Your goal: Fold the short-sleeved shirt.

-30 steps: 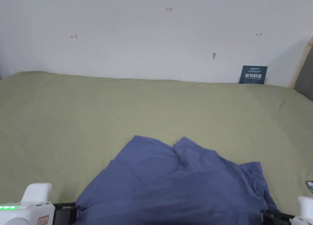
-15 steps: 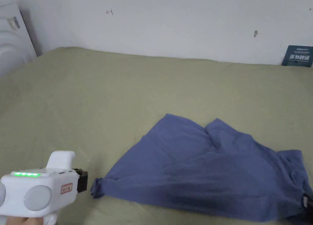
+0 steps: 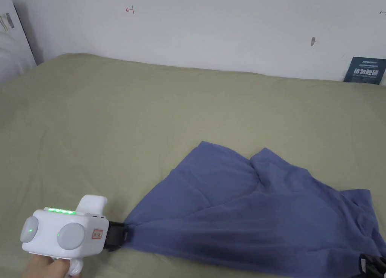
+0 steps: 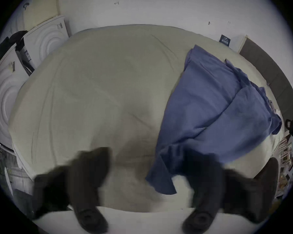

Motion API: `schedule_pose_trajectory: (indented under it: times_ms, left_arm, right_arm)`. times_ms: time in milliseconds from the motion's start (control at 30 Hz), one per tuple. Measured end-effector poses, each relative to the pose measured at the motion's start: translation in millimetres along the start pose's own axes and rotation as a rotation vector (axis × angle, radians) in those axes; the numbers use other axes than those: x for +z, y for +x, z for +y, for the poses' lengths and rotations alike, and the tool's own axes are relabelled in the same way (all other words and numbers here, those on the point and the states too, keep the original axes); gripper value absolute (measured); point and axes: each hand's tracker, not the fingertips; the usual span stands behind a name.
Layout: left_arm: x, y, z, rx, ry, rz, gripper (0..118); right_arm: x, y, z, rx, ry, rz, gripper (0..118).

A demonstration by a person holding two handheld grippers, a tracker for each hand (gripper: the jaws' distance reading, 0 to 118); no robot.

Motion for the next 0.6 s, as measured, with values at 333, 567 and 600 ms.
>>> schedule_pose_trajectory:
  times_ms: [333, 567, 600]
  left_arm:
    - [4.4, 15.1, 3.1, -0.018, 0.014, -0.029, 5]
    - [2.6, 12.1, 4.7, 0.009, 0.029, -0.051, 5]
    - [2.0, 12.5, 5.2, 0.014, 0.031, -0.054, 5]
  right_arm:
    - [-35.0, 0.6, 44.2, 0.031, -0.002, 0.01, 0]
    - [-131.6, 16.8, 140.2, 0.065, -0.038, 0.009, 0]
    - [-146.2, 18.8, 150.9, 0.075, -0.059, 0.011, 0]
